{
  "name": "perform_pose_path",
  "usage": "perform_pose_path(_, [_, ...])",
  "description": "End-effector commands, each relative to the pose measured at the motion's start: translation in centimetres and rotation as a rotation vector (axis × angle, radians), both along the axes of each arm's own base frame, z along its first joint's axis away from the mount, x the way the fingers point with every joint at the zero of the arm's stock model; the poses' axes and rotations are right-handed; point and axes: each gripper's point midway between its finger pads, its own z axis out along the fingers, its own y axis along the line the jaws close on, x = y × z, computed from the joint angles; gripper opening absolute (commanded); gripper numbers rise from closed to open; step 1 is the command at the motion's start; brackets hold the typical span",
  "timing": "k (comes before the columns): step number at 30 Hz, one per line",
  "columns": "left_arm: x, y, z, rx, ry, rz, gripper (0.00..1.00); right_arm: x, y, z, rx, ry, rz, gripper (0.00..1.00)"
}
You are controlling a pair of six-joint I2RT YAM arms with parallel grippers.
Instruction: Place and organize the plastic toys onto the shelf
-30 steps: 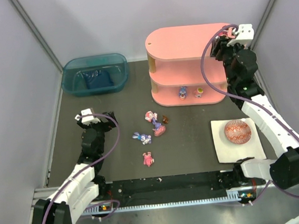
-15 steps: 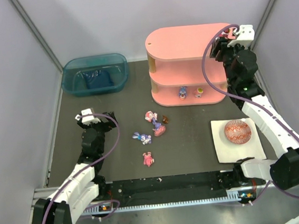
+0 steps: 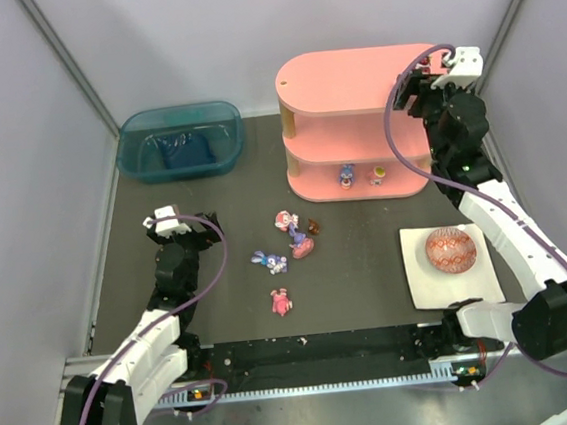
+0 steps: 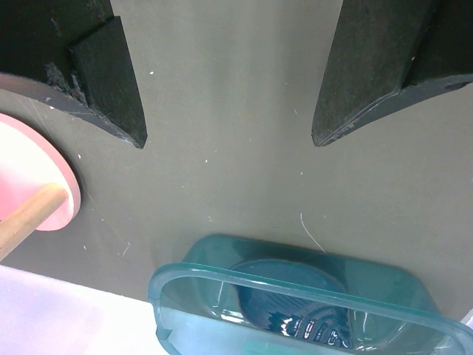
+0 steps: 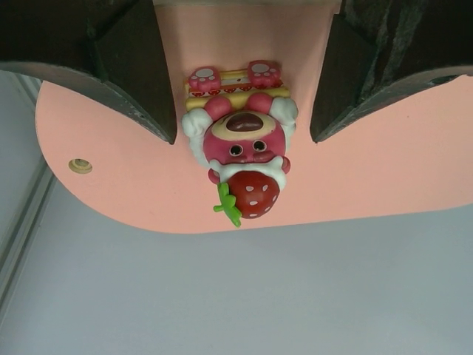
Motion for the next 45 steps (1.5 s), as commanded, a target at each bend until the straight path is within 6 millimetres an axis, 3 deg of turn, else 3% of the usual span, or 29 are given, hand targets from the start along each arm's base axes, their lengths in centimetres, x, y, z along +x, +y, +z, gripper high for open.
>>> perform_pose_path(1, [0.4,-0.3,1.7,-0.028,-0.056,-0.006,0.99,-1.0,-0.8,4.2,0.061,-0.067,-0.018,0.78])
perform_pose_path(6, [0.4,-0.2,1.6,-0.029,-0.055,-0.003,0.99,-2.1,-1.2,7.3,0.095,-0.122,-0.025,0.99])
perform_pose_path(13, [0.4,-0.1,1.6,-0.031,-0.055,0.002,0.99,-5.4,-2.6,11.9,0.114,-0.208,-0.054,0.99])
perform_pose_path(17, [0.3,-0.1,1.6,-0.029,-0.055,0.003,0.99,-8.5,-2.6,14.9,0.074,-0.261,-0.016,0.99])
perform_pose_path(21, [0.2,0.0,1.6,-0.032,-0.059,0.005,0.99,-10.9,-3.6,15.5,0.048,-0.252,-0.067,0.99])
perform_pose_path(24, [0.2,-0.1,1.7,-0.034,-0.061,0.003,0.99,-12.5,-1.3,15.2,-0.052,-0.242,-0.061,0.99])
perform_pose_path(25, [0.2,-0.1,1.6,-0.034,-0.059,0.002,0.99,-12.8,-1.0,14.8,-0.185,-0.235,-0.112,0.99])
perform_pose_path(26, [0.2,-0.1,1.6,-0.033,-0.058,0.002,0.99,-13.3,1.2,12.9,-0.210,-0.196,-0.106,0.99])
perform_pose_path(28, [0.1,-0.1,1.6,-0.034,-0.061,0.000,0.99,-14.4,2.9,12.3,-0.224,-0.208,-0.064,0.99])
perform_pose_path(29, [0.1,0.0,1.7,-0.036,-0.062,0.003,0.99,-14.8,5.4,10.6,-0.220,-0.181,0.025,0.99])
perform_pose_path(30, [0.1,0.0,1.6,-0.035,-0.061,0.006,0.99,-15.0,6.6,9.4,-0.212,-0.156,0.072,0.99])
perform_pose_path(33, [0.1,0.0,1.7,-0.038,-0.064,0.006,0.99,-15.6,11.2,3.5,-0.207,-0.029,0.244,0.99])
perform_pose_path(35, [0.1,0.0,1.6,-0.038,-0.061,0.006,0.99,-16.1,14.9,-1.6,-0.236,0.077,0.410,0.99])
perform_pose_path(37, [0.2,0.0,1.6,-0.035,-0.059,0.006,0.99,-17.0,17.4,-4.9,-0.227,0.158,0.534,0.99])
perform_pose_path(38, [0.2,0.0,1.7,-0.037,-0.059,0.005,0.99,-17.8,19.2,-8.0,-0.267,0.232,0.634,0.98])
perform_pose_path(40, [0.2,0.0,1.6,-0.035,-0.058,0.003,0.99,-18.6,20.8,-10.6,-0.227,0.313,0.709,0.98])
perform_pose_path(41, [0.2,-0.1,1.6,-0.035,-0.058,0.002,0.99,-19.1,21.9,-13.0,-0.236,0.381,0.763,0.96])
perform_pose_path(44, [0.2,-0.1,1.6,-0.036,-0.058,0.003,0.99,-20.0,23.7,-16.3,-0.198,0.495,0.825,0.90])
perform_pose_path(45, [0.2,0.0,1.6,-0.035,-0.058,0.005,0.99,-19.8,24.2,-18.4,-0.213,0.560,0.816,0.89])
